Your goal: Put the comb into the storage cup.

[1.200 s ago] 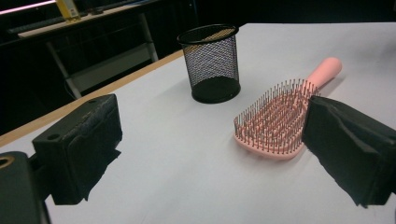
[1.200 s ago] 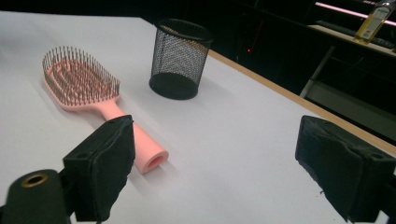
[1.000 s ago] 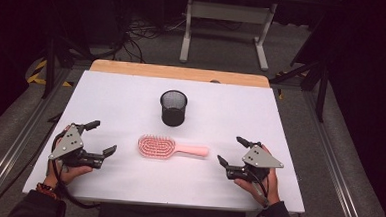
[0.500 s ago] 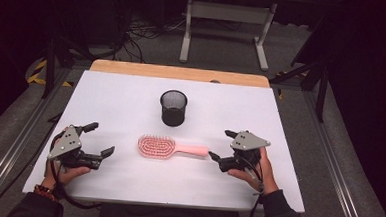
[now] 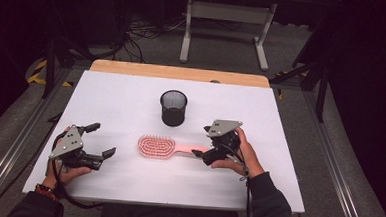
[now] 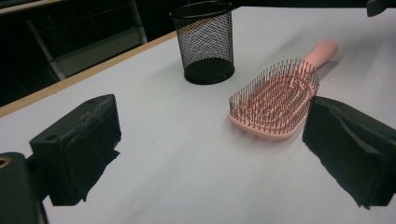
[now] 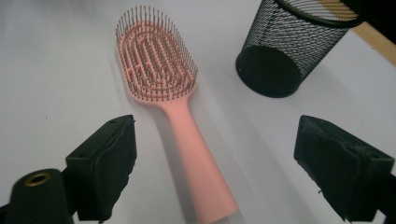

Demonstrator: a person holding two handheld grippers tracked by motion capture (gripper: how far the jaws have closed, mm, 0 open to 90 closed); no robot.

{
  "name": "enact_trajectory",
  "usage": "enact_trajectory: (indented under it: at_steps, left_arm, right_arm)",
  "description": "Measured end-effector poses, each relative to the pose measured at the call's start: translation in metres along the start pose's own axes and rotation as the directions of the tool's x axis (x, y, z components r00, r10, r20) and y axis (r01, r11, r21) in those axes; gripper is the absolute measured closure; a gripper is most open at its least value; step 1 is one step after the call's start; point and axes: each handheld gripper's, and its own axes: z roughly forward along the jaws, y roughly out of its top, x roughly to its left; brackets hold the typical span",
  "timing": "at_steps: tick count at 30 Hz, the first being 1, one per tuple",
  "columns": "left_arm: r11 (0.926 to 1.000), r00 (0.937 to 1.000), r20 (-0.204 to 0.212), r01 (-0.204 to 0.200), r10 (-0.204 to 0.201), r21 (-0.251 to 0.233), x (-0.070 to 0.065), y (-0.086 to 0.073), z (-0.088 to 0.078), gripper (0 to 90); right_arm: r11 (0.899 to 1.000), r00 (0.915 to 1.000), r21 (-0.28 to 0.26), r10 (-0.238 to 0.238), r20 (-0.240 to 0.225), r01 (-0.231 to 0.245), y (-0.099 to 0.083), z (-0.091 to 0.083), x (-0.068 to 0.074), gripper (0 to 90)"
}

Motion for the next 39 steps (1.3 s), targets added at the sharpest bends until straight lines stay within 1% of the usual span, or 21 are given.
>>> enact_trajectory:
  at_steps: [1,2,5,7,9,14,15,17,18,19,20,21,23,25,27,28,30,32,34,36,39]
  left_arm:
    - [1.0,1.0,0.007,-0.001,0.001,0.005,0.0,0.0,0.001,5.2]
    - [1.0,1.0,0.007,-0.001,0.001,0.005,0.0,0.0,0.001,5.2]
    - [1.0,1.0,0.008,0.0,0.0,0.006,0.0,0.0,0.002,5.0]
    - [0.9999,1.0,0.006,0.0,0.0,0.011,0.0,0.0,0.002,4.7]
    - [0.9999,1.0,0.003,-0.001,0.001,0.017,-0.001,0.0,0.003,4.7]
    - [0.9999,1.0,0.008,0.004,-0.004,0.009,-0.002,0.0,0.003,4.7]
    - [0.9999,1.0,0.005,-0.002,0.002,0.011,-0.002,0.0,0.003,4.7]
    - [0.9999,0.9999,0.011,0.003,-0.003,0.01,-0.002,0.0,0.004,4.7]
    - [0.9999,0.9999,0.011,0.003,-0.003,0.01,-0.002,0.0,0.004,4.7]
    - [0.9999,0.9999,0.011,-0.003,0.003,0.01,-0.002,0.0,0.004,4.7]
    - [0.9999,0.9999,0.011,-0.004,0.004,0.011,-0.001,0.0,0.005,4.7]
    - [0.9999,0.9999,0.013,0.0,0.0,0.015,-0.001,0.0,0.005,4.6]
    - [0.9999,1.0,0.01,-0.002,0.001,0.014,-0.002,-0.001,0.006,4.7]
    - [1.0,0.9999,0.014,0.004,-0.004,0.009,-0.002,0.0,0.006,4.8]
    - [0.9999,0.9998,0.019,-0.003,0.002,0.013,-0.002,0.0,0.007,4.7]
    - [0.9999,0.9998,0.02,-0.004,0.003,0.014,-0.003,0.0,0.007,4.8]
    - [0.9997,0.9997,0.018,-0.015,0.015,0.021,-0.004,0.0,0.007,4.8]
    - [0.9998,0.9997,0.021,-0.011,0.01,0.018,-0.004,0.0,0.007,5.2]
    - [0.9999,0.9998,0.021,-0.007,0.007,0.012,-0.005,0.0,0.006,5.1]
    - [0.9999,0.9998,0.019,-0.003,0.003,0.012,-0.004,-0.001,0.004,5.1]
    - [1.0,0.9998,0.018,-0.003,0.003,0.008,-0.003,-0.001,0.003,5.1]
  right_arm:
    - [1.0,0.9998,0.025,-0.014,-0.013,0.014,0.002,0.007,0.001,14.4]
    - [1.0,0.9998,0.025,-0.014,-0.013,0.014,0.002,0.007,0.001,14.4]
    - [0.998,0.999,0.063,-0.021,-0.04,0.024,0.004,0.017,-0.002,14.9]
    - [0.995,0.9971,0.093,-0.028,-0.071,0.034,0.006,0.025,-0.004,18.0]
    - [0.993,0.9955,0.113,-0.033,-0.089,0.043,0.008,0.031,-0.005,18.2]
    - [0.982,0.9889,0.166,-0.067,-0.132,0.089,0.017,0.046,-0.002,19.2]
    - [0.978,0.9878,0.181,-0.076,-0.136,0.1,0.019,0.049,-0.001,19.1]
    - [0.969,0.9838,0.213,-0.094,-0.152,0.126,0.023,0.055,0.002,20.3]
    - [0.969,0.9838,0.213,-0.094,-0.152,0.126,0.023,0.055,0.002,20.3]
    - [0.956,0.9775,0.247,-0.116,-0.176,0.158,0.026,0.062,0.004,21.5]
    - [0.956,0.9775,0.247,-0.116,-0.176,0.158,0.026,0.062,0.004,21.5]
    - [0.952,0.9754,0.257,-0.121,-0.184,0.167,0.027,0.065,0.004,21.7]
    - [0.938,0.9693,0.292,-0.129,-0.21,0.188,0.03,0.072,0.005,22.7]
    - [0.929,0.9657,0.314,-0.129,-0.225,0.198,0.03,0.077,0.006,23.8]
    - [0.916,0.9607,0.337,-0.136,-0.242,0.215,0.031,0.082,0.007,27.8]
    - [0.912,0.9612,0.35,-0.134,-0.241,0.215,0.032,0.083,0.007,29.0]
    - [0.906,0.961,0.362,-0.136,-0.24,0.219,0.034,0.086,0.005,32.9]
    - [0.896,0.9595,0.38,-0.141,-0.244,0.228,0.036,0.089,0.002,35.6]
    - [0.895,0.9597,0.385,-0.135,-0.246,0.225,0.038,0.09,0.0,36.6]
    - [0.89,0.9533,0.39,-0.138,-0.269,0.238,0.041,0.093,-0.001,39.0]
    - [0.877,0.949,0.41,-0.139,-0.283,0.25,0.043,0.098,-0.001,42.5]
